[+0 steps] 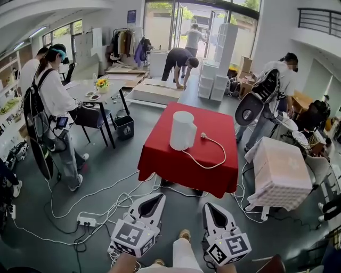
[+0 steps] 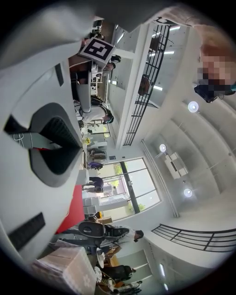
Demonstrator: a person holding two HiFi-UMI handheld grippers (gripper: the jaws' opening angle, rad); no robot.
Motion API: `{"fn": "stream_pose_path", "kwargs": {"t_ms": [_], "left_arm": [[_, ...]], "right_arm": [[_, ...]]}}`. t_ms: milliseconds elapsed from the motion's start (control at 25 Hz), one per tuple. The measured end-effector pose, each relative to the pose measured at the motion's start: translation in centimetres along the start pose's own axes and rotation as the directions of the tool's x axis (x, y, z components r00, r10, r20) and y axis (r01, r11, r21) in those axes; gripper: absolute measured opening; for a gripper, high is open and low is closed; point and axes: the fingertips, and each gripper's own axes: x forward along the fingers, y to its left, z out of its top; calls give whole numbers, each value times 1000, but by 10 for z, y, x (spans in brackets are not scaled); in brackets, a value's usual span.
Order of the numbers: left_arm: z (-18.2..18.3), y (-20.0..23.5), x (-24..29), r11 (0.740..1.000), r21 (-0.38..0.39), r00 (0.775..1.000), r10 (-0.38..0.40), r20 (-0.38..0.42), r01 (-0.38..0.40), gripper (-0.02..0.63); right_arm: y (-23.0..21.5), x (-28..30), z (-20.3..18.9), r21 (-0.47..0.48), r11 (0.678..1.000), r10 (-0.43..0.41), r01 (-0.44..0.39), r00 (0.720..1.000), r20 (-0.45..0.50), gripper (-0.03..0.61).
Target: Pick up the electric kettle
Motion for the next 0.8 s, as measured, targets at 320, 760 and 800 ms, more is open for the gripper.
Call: {"fn": "stream_pose_path", "kwargs": {"t_ms": [320, 760, 800], "left_arm": [[2, 10, 10, 1000, 10, 1000, -5, 12, 5, -11], [1, 19, 32, 1000, 9, 1000, -13, 18, 13, -11], [1, 21, 35, 1000, 8, 1000, -14, 19, 14, -11]], "right_arm": [[-8, 12, -4, 15, 1000, -7, 6, 1000, 19, 5], [-23, 30, -3, 16, 1000, -14, 14, 1000, 25, 5], [-25, 32, -3, 16, 1000, -15, 14, 1000, 26, 5]]}}
